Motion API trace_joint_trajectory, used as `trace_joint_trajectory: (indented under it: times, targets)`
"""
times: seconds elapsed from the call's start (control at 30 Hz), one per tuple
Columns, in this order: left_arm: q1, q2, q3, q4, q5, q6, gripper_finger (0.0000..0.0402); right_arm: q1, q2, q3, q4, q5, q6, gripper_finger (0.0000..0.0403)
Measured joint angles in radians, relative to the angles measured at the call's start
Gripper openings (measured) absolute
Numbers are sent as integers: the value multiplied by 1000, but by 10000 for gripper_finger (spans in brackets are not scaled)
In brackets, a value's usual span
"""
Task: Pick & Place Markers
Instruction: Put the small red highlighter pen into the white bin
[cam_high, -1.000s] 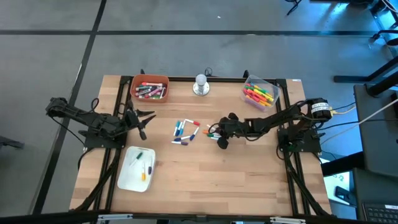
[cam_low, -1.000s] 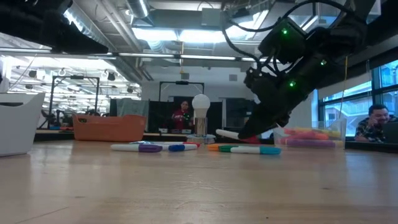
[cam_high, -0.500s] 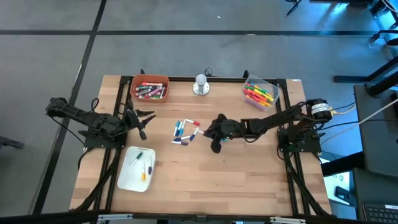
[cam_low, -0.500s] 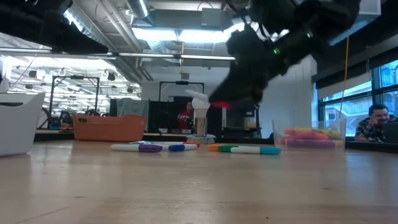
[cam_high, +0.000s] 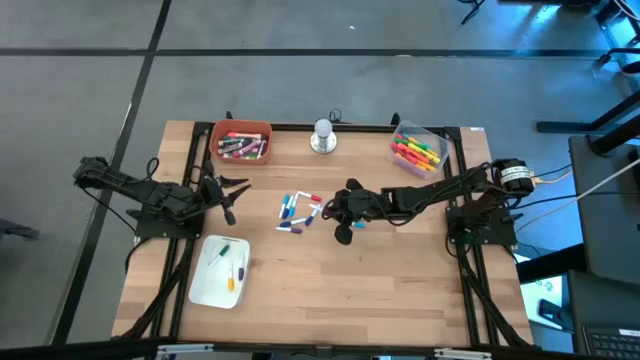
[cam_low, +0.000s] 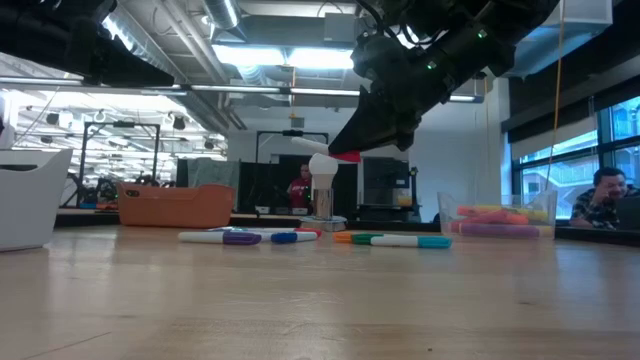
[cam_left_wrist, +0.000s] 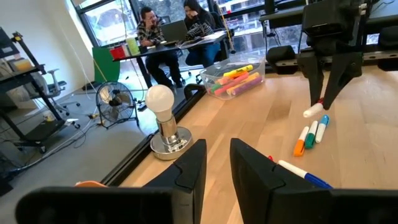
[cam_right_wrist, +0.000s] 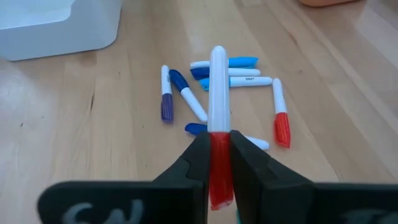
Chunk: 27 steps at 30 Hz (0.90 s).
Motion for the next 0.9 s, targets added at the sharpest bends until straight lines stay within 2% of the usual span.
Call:
trace_joint_trajectory:
  times: [0.13,0.3,0.53,0.83,0.9]
  targets:
    - [0,0,0,0,0,0,66,-3,7,0,46,-8,17,41]
    - [0,0,0,0,0,0,70,-18,129,51,226,-158,25,41]
    - [0,0,0,0,1,0,66,46,393,362,221,-185,-99,38]
    - [0,0,0,3,0,0,70,82,595,729,180,-185,-246,35]
    - [0,0,0,3,1,0,68,82,644,792,178,-199,-250,10]
